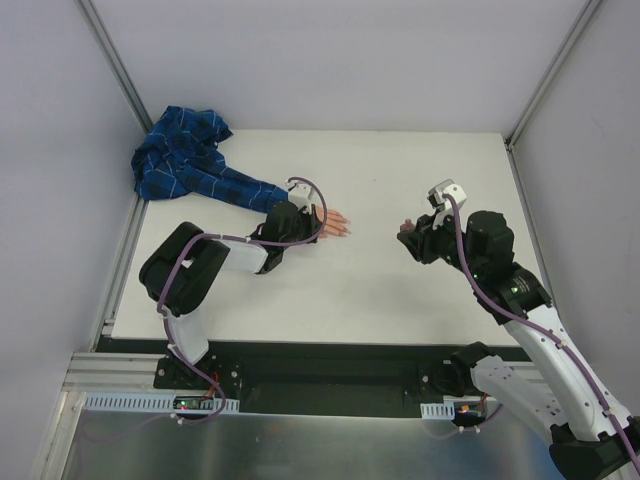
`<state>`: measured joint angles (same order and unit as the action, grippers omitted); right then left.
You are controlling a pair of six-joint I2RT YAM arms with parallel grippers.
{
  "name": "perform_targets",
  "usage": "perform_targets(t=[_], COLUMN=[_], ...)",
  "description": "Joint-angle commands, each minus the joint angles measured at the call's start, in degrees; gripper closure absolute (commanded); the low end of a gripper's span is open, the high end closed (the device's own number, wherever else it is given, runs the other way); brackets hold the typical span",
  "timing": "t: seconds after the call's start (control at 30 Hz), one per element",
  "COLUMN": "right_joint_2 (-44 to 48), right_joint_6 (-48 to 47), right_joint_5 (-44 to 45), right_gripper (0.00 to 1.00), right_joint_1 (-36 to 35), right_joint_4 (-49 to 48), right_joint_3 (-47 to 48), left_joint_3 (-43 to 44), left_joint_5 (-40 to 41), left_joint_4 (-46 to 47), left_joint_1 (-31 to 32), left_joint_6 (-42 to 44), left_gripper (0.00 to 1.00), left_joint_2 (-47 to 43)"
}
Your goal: Paint the nails
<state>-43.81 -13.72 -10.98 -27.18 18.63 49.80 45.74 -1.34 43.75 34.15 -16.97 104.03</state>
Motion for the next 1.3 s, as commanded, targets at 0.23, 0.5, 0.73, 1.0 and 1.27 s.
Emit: perform_targets(t=[0.23, 0.5, 0.73, 1.0, 1.27], right_joint_2=[0.7, 0.8, 0.7, 0.7, 0.5], right_joint_6=[0.7, 0.7, 0.7, 0.7, 0.8], right_joint_5=[-0.7, -0.7, -0.5, -0.9, -0.9], right_gripper=[1.0, 1.0, 1.0, 1.0, 1.0], right_joint_1=[0.3, 0.3, 0.4, 0.3, 0.4], right_joint_4=[-2.7, -2.7, -2.6, -2.6, -2.7], right_joint_3=[-0.1, -0.2, -0.1, -0.2, -0.2], left_joint_3=[1.5, 1.8, 1.0, -1.3, -2.9], left_joint_5=[-1.6, -0.3, 1.1, 1.1, 2.3], left_joint_4=[1.3, 1.3, 1.6, 1.8, 2.0], left_joint_1=[1.4, 2.1, 1.8, -0.3, -0.7], left_joint_6=[-0.5, -0.1, 0.5, 1.8, 1.9], left_gripper=[1.0, 1.0, 1.0, 1.0, 1.0], left_joint_2=[0.8, 1.4, 0.3, -2.6, -3.7])
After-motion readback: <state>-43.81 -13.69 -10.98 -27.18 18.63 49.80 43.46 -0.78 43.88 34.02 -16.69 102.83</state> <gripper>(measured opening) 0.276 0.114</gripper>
